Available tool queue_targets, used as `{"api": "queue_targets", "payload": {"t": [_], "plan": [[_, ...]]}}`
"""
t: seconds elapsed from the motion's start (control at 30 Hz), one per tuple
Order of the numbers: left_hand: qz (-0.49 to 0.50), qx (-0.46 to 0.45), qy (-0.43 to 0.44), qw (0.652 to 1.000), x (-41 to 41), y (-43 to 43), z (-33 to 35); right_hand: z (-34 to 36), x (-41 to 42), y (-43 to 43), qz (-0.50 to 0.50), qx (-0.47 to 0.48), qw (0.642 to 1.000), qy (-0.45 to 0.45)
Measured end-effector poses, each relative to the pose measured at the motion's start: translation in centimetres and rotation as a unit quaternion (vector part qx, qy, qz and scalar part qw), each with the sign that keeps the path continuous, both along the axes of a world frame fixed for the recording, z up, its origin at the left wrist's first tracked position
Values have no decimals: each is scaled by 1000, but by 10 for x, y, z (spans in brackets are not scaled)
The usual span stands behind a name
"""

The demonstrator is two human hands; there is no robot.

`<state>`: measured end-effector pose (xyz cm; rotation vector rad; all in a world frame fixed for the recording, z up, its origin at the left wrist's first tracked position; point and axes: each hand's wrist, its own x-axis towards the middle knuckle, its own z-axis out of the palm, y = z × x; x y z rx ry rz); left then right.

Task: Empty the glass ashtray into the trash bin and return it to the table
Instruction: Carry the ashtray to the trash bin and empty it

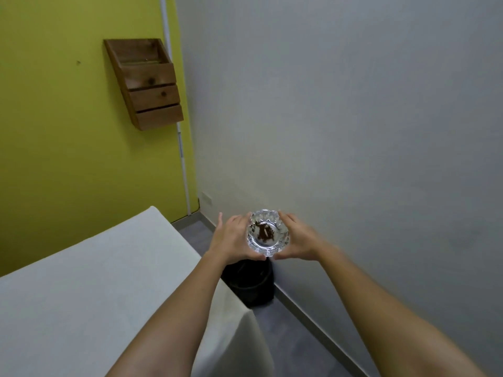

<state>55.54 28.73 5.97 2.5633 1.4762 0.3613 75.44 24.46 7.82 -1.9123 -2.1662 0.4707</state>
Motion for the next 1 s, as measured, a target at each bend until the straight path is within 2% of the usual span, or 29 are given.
{"api": "queue_targets", "payload": {"t": [0.17,0.27,0.43,0.57,0.7,0.87,1.0], "plan": [[3,-13,-30,999,24,46,-18,-10,23,50,-26,-70,992,97],[3,-30,-9,1000,35,70,-28,-17,37,68,-67,-106,975,183],[23,-67,-19,997,51,89,-44,-44,48,95,-146,-118,895,404],[37,-82,-24,996,70,102,-59,-68,60,118,-249,-151,822,489],[77,-94,-41,992,95,108,-74,-85,78,140,-243,-228,784,523],[143,-138,-48,979,119,115,-104,-111,97,168,-181,-265,796,514],[208,-201,-52,956,136,116,-144,-142,105,192,-187,-280,794,507]]}}
